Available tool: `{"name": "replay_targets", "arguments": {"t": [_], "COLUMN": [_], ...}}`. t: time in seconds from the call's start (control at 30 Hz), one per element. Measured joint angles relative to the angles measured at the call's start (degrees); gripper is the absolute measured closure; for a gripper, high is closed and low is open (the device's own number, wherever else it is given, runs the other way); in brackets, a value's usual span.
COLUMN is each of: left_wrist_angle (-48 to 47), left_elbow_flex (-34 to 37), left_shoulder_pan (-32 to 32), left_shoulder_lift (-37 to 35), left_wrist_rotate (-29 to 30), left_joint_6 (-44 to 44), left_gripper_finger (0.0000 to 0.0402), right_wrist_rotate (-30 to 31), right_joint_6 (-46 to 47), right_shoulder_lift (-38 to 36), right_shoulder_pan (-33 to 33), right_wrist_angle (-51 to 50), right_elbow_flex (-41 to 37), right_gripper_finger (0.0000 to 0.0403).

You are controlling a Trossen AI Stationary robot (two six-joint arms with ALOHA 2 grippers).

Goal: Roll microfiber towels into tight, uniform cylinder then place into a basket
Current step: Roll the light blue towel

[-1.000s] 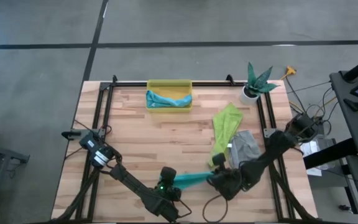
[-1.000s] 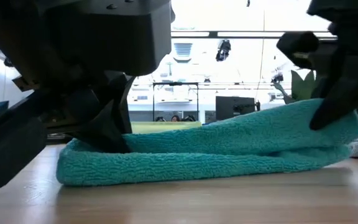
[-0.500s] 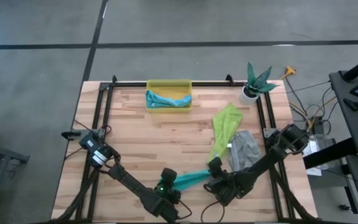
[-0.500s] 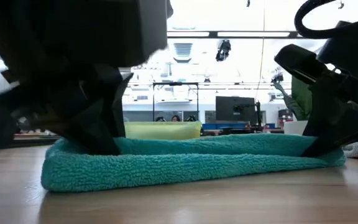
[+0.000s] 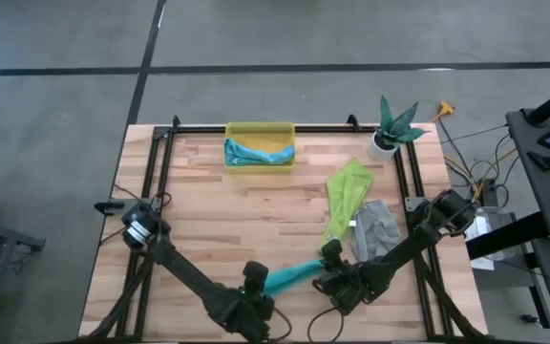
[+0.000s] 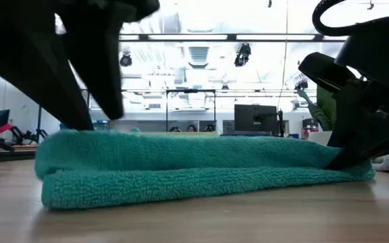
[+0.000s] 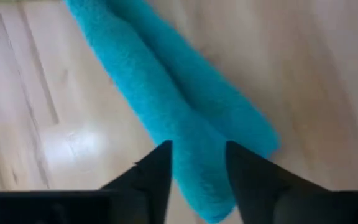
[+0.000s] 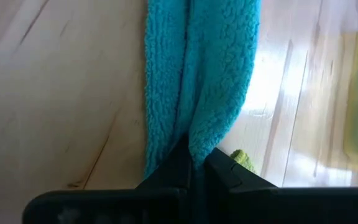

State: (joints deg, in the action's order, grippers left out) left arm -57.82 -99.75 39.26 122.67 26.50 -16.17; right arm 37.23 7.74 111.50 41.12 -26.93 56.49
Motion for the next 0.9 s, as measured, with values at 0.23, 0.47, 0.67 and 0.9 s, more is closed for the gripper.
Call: {"name": "replay_targets", "arguments": {"t": [0.23, 0.47, 0.67, 0.9], "left_wrist_angle": [-1.2, 20.2, 56.9, 69.7], "left_elbow_flex": [4.9, 24.6, 49.0, 59.7], "left_shoulder_pan": [-1.7, -6.9, -17.2, -24.3], "left_shoulder_lift": [-3.4, -17.9, -30.6, -29.7], "left_wrist_rotate": [1.8, -5.9, -31.6, -44.2], "left_joint_6": [0.0, -1.2, -14.1, -26.9], "left_gripper_finger": [0.0180, 0.0153, 0.0152, 0.0152], "right_wrist_rotate": [0.0, 1.0, 1.2, 1.4], "right_joint_6": [-0.3, 2.9, 5.1, 4.4], "right_shoulder_lift": [0.0, 0.1, 0.1, 0.1], "right_shoulder_pan": [0.2, 3.4, 4.6, 4.1], "right_wrist_angle": [0.1, -0.5, -0.5, -0.1], "right_elbow_flex": [-0.1, -0.2, -0.3, -0.2], "right_gripper_finger": [0.0394, 0.0394, 0.0394, 0.0394]}}
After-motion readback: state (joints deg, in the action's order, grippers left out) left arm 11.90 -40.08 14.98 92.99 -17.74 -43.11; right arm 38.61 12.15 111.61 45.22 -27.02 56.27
